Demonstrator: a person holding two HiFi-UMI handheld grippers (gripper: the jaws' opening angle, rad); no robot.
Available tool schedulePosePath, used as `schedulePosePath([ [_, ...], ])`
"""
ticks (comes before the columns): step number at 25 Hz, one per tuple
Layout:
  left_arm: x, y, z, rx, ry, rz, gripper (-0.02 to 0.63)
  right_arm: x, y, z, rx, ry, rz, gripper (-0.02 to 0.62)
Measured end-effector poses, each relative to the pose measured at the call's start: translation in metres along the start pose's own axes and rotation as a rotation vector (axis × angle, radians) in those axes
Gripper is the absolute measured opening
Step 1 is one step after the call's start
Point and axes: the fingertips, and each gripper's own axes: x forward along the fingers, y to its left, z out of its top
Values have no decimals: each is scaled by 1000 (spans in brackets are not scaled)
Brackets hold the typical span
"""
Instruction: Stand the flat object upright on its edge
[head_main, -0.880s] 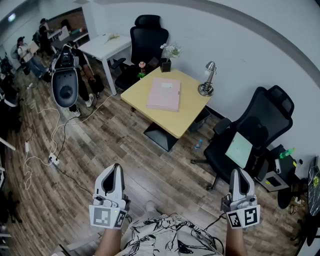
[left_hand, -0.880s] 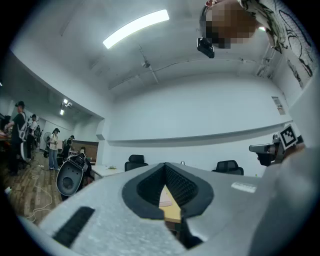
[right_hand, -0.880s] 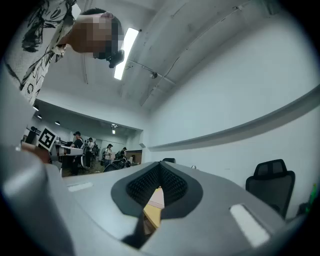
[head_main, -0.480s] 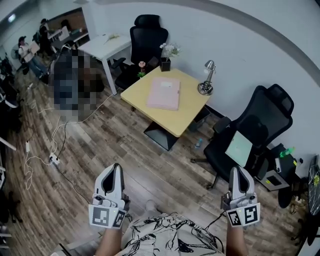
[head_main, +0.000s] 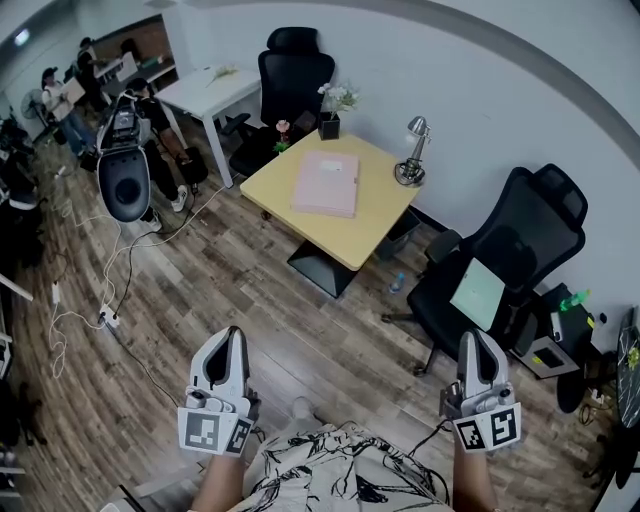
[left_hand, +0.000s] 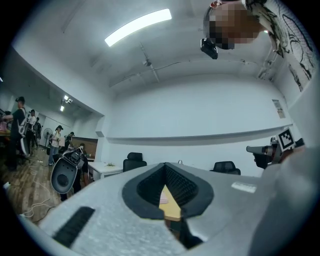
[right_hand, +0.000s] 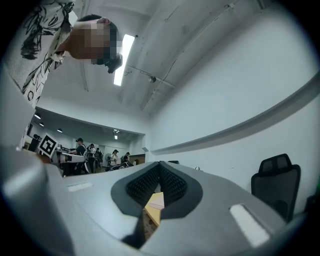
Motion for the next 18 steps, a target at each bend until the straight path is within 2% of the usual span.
schedulePosePath([
  [5, 0, -1, 1, 66, 9, 1, 6, 1, -1, -4, -11, 8, -11, 9],
  [7, 0, -4, -2, 74, 28, -9, 82, 1, 0, -5, -8, 11, -1, 22],
  [9, 1, -4, -5, 74, 42, -7, 166, 3, 0, -8, 0, 20, 9, 106],
  [11, 1, -1, -5, 73, 41, 8, 236, 6, 2, -9, 6, 23, 17, 146],
  [14, 1, 4, -4, 64, 38, 26, 292, 9, 2, -10, 15, 22, 11, 244],
  [16, 2, 10, -6, 56, 43, 42, 357, 11, 1, -11, 19, 25, 5, 327],
  [18, 3, 18, -6, 41, 37, 67, 419, 14, 1, -13, 22, 26, 4, 342],
])
